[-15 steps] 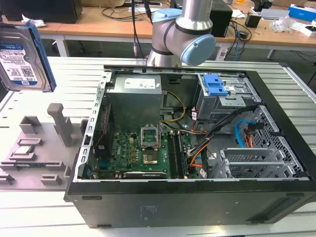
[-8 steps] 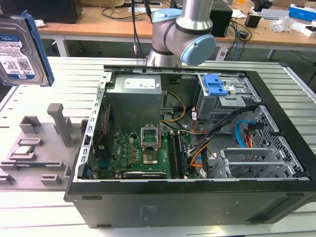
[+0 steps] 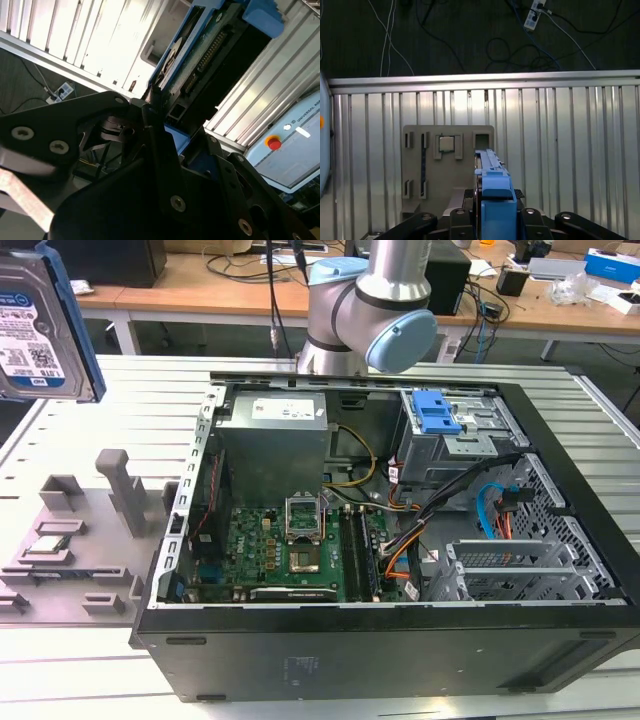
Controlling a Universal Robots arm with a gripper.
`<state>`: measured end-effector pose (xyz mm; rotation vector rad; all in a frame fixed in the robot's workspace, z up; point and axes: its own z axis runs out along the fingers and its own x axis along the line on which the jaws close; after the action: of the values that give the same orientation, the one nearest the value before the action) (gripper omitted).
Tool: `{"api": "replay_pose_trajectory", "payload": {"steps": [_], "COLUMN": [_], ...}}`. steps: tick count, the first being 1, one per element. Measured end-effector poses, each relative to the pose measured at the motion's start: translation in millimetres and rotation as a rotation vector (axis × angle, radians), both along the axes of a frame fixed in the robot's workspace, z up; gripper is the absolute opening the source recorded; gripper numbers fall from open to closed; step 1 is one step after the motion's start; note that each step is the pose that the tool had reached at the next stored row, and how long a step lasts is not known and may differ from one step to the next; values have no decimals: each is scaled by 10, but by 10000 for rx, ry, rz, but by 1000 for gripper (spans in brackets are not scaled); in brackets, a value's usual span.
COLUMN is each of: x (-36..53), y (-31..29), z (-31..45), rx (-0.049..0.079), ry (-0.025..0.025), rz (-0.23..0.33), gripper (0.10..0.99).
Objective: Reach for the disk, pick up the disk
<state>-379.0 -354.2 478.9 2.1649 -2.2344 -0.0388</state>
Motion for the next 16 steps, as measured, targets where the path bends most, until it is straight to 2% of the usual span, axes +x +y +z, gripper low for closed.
{"api": "replay_pose_trajectory", "payload": {"steps": [5, 11, 16], "x": [0, 0, 0], "y": [0, 0, 0], "z": [84, 238, 248], "rx": [0, 0, 0], "ry": [0, 0, 0], "rz": [0, 0, 0], "gripper": [369, 369, 369]}}
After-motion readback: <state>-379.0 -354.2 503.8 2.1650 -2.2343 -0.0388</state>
